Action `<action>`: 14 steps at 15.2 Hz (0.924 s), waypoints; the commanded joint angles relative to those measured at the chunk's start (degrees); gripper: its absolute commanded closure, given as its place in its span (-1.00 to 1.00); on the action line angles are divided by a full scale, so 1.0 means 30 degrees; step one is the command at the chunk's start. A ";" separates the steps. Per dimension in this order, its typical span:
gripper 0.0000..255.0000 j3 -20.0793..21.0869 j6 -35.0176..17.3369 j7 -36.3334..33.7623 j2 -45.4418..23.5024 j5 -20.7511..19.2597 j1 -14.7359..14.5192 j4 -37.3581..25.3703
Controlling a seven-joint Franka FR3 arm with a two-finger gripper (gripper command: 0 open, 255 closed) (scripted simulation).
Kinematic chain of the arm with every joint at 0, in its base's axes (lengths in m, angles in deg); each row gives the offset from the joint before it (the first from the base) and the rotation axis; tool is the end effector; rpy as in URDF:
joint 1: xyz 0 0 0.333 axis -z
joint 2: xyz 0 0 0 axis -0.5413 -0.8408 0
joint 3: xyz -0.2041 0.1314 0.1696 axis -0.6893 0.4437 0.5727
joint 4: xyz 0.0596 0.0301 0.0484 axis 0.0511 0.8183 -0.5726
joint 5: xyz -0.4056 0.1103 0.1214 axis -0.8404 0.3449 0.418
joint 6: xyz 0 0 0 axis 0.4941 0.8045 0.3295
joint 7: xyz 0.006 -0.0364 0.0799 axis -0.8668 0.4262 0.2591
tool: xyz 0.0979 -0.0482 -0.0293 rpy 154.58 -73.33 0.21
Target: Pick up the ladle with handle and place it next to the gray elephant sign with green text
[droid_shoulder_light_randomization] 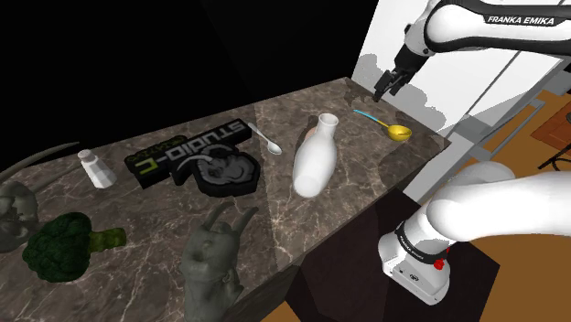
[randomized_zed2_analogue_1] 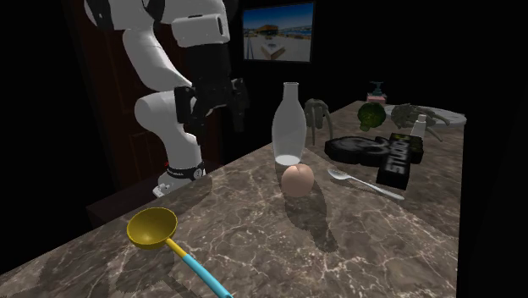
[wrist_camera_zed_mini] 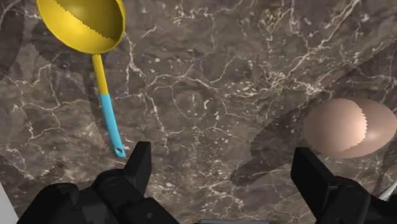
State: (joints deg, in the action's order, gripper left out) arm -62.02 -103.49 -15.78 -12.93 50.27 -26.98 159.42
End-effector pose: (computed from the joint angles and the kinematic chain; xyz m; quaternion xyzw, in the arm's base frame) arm 0.3737 -0.1742 0.4768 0.9956 -0.0452 0.0816 0.0019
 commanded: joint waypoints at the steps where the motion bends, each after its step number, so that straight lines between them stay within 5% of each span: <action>1: -1.00 -0.0978 -0.0788 0.0906 -0.0626 -0.0328 0.0236 0.0243; 14: -1.00 -0.6954 -0.5679 0.6543 -0.6656 -0.0118 0.0014 -0.0164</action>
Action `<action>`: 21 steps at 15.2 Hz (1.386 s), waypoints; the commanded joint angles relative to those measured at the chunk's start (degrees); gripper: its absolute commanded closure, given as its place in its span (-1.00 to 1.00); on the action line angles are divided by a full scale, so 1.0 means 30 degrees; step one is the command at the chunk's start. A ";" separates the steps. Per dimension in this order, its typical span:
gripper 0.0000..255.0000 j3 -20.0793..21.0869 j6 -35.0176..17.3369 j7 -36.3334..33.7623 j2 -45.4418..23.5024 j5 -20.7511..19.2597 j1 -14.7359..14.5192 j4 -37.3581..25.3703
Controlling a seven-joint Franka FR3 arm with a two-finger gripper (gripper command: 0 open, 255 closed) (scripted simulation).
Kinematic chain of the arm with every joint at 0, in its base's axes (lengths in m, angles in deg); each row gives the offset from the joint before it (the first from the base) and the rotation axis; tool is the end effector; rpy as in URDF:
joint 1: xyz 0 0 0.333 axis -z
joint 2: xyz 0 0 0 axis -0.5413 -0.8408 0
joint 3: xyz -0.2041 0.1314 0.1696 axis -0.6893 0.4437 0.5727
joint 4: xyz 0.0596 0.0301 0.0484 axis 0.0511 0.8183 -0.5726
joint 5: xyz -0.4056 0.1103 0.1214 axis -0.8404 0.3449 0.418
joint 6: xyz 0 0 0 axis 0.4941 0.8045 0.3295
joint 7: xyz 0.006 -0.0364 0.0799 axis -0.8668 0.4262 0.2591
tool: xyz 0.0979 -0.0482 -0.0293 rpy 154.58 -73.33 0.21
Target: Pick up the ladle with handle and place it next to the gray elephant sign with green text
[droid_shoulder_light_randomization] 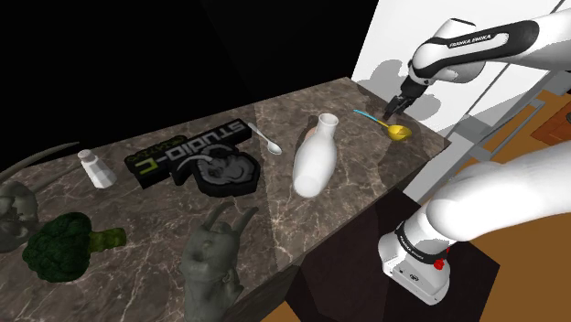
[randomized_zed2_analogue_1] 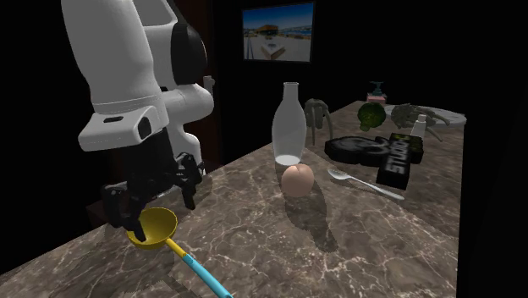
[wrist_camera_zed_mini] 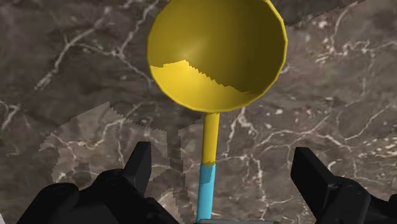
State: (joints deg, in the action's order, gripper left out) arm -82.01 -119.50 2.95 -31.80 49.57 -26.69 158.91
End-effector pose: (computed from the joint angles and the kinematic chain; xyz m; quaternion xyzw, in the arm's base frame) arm 0.3484 -0.3187 0.3419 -0.9972 0.0439 -0.0574 0.0177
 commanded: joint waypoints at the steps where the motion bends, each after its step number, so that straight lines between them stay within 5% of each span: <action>1: -1.00 -0.0386 -0.0648 0.0366 -0.0566 0.0190 -0.0149 0.0127; 7: -1.00 -0.0978 -0.2380 0.0866 -0.1807 0.0795 -0.0633 0.0721; 14: -1.00 -0.0976 -0.2381 0.0867 -0.1807 0.0796 -0.0631 0.0721; 15: 1.00 -0.0976 -0.2381 0.0867 -0.1807 0.0797 -0.0631 0.0720; 21: 1.00 -0.0976 -0.2379 0.0867 -0.1806 0.0796 -0.0631 0.0720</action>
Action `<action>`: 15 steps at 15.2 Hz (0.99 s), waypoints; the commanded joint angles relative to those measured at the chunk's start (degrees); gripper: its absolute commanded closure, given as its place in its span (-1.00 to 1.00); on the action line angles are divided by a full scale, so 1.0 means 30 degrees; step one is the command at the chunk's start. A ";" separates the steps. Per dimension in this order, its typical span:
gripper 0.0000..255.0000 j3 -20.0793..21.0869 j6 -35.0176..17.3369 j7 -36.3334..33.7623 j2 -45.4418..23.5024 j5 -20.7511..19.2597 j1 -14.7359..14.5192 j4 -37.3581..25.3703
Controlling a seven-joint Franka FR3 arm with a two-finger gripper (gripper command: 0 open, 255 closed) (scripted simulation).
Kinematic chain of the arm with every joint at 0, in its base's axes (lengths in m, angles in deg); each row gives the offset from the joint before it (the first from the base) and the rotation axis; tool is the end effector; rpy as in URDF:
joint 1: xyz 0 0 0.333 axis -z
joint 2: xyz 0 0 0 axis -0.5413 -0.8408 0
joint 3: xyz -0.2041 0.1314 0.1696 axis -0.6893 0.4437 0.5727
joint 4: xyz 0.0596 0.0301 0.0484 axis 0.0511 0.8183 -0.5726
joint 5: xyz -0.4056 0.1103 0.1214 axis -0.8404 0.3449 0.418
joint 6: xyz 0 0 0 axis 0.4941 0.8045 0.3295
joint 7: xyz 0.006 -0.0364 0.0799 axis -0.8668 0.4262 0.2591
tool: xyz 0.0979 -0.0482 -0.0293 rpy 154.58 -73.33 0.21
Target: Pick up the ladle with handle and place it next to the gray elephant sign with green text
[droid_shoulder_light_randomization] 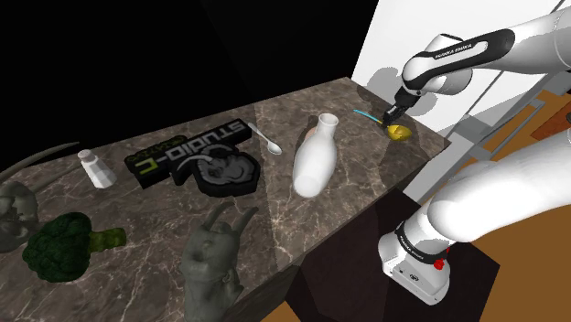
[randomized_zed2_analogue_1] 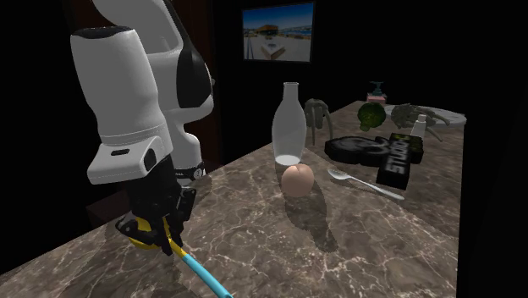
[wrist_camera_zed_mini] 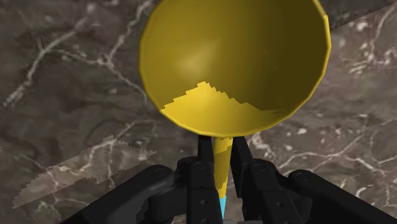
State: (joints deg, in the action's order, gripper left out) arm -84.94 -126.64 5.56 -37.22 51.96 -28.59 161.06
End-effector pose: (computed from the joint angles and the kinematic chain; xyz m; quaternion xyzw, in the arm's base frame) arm 0.3466 -0.3205 0.2959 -0.9973 0.0435 -0.0568 0.0176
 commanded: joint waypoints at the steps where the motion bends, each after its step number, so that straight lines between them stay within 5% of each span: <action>1: 1.00 0.0000 0.0001 0.0000 -0.0001 0.0000 0.0000 0.0001; 15: 1.00 0.1227 0.3615 -0.0987 0.2124 -0.0788 0.0610 -0.1647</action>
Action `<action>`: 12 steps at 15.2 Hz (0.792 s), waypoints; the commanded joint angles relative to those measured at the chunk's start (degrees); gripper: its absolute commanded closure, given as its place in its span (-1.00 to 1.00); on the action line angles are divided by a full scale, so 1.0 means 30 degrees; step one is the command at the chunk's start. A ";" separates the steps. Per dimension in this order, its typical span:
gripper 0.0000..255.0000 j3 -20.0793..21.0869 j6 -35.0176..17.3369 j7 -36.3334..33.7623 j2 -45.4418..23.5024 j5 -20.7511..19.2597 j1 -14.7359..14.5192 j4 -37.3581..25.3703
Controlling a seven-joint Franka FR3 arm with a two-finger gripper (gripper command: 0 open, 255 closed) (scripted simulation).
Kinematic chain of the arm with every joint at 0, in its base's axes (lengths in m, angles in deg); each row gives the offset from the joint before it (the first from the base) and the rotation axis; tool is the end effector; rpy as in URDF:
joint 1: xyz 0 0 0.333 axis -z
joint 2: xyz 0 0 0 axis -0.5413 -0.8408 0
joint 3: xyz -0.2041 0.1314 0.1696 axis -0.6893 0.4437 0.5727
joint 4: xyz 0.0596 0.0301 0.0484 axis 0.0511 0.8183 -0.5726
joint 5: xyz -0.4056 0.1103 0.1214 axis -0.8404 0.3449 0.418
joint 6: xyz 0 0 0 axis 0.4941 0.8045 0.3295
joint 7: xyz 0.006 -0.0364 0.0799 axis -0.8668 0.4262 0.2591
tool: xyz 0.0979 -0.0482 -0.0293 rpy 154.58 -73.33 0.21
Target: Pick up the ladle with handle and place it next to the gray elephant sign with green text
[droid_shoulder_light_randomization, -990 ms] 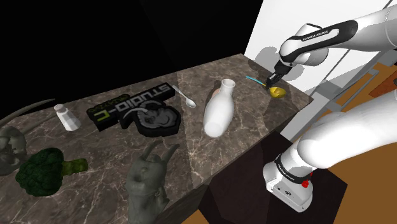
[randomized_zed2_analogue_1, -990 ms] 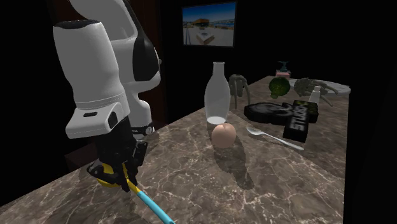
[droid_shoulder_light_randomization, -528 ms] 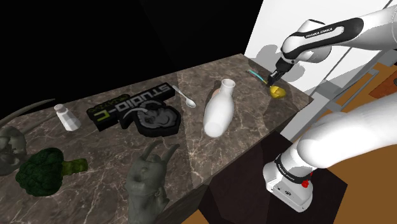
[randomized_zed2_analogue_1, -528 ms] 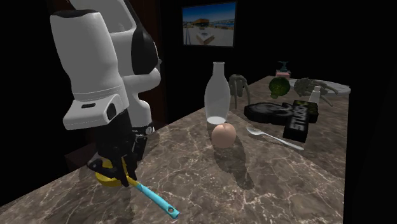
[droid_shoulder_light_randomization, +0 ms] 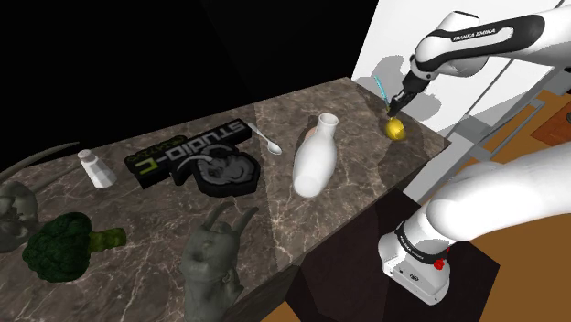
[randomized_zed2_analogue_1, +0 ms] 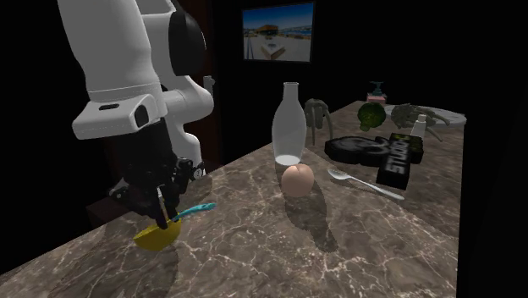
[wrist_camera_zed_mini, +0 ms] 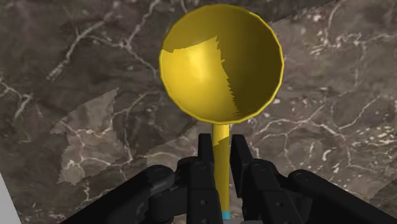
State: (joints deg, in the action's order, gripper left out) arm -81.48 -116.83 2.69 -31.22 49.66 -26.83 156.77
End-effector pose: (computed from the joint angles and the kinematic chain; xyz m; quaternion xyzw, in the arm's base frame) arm 0.3530 -0.3220 0.3602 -0.9973 0.0436 -0.0571 0.0175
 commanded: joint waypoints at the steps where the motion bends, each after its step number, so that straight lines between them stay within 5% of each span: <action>1: 1.00 0.0164 0.0633 -0.0083 0.0258 -0.0043 0.0052 -0.0378; 12: 1.00 0.0992 0.3590 -0.0485 0.1306 -0.0076 0.0175 -0.2332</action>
State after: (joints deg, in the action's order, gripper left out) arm -78.61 -106.70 1.24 -27.29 49.34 -26.24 150.40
